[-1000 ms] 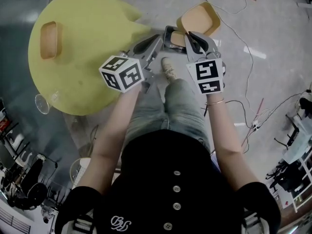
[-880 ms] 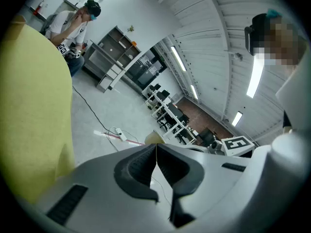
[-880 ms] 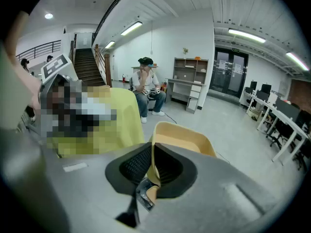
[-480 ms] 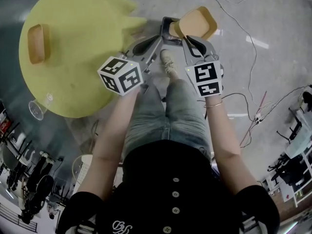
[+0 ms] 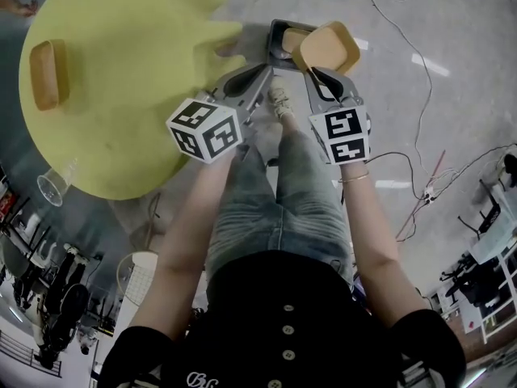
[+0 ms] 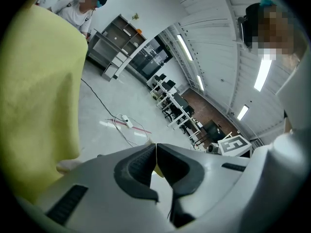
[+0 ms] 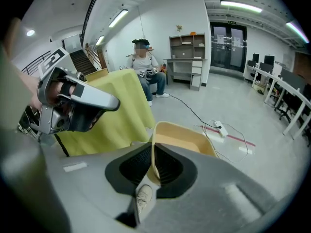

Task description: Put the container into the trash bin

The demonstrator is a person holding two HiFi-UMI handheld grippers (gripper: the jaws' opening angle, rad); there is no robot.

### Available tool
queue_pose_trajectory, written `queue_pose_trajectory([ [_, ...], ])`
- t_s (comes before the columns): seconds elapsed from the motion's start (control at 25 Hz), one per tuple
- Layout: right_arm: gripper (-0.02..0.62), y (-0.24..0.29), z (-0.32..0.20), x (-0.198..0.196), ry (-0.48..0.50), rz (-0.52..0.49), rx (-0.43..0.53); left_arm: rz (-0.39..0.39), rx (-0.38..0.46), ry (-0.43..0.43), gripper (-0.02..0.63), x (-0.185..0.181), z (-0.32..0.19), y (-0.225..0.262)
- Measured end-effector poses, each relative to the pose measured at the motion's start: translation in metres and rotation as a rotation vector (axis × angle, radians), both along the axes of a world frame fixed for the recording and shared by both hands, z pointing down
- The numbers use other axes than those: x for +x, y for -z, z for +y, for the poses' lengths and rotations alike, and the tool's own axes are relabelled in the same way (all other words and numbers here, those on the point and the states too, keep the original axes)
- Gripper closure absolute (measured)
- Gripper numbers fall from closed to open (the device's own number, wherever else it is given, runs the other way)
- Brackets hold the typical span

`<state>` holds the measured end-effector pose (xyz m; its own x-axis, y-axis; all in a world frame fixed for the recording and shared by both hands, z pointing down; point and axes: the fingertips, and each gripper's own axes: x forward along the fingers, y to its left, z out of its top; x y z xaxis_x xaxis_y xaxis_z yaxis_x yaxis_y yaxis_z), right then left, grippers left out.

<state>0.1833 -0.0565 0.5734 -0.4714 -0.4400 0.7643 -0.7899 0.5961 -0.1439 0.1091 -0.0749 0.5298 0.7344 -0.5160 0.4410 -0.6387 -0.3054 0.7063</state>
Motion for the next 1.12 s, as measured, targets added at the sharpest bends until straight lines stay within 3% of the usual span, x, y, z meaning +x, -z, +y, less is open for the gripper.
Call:
queue_pose_trajectory([
  [0.32,0.575,-0.029,0.006,0.013,-0.05,-0.018,-0.061,0.003,-0.066,-0.032,0.589,0.022,0.02,-0.027],
  [0.56,0.571,-0.039,0.002,0.022,-0.095,0.004,-0.069,0.014,-0.069,-0.042,0.589,0.026,0.02,-0.027],
  [0.6,0.56,-0.04,0.002,0.022,-0.094,0.002,-0.072,0.013,-0.067,-0.039,0.589,0.025,0.019,-0.027],
  [0.72,0.447,-0.039,0.0,0.019,-0.09,-0.012,-0.079,0.009,-0.061,-0.027,0.59,0.022,0.016,-0.026],
  [1.12,0.442,-0.028,0.0,0.02,-0.084,-0.004,-0.069,0.019,-0.056,-0.014,0.589,0.022,0.016,-0.016],
])
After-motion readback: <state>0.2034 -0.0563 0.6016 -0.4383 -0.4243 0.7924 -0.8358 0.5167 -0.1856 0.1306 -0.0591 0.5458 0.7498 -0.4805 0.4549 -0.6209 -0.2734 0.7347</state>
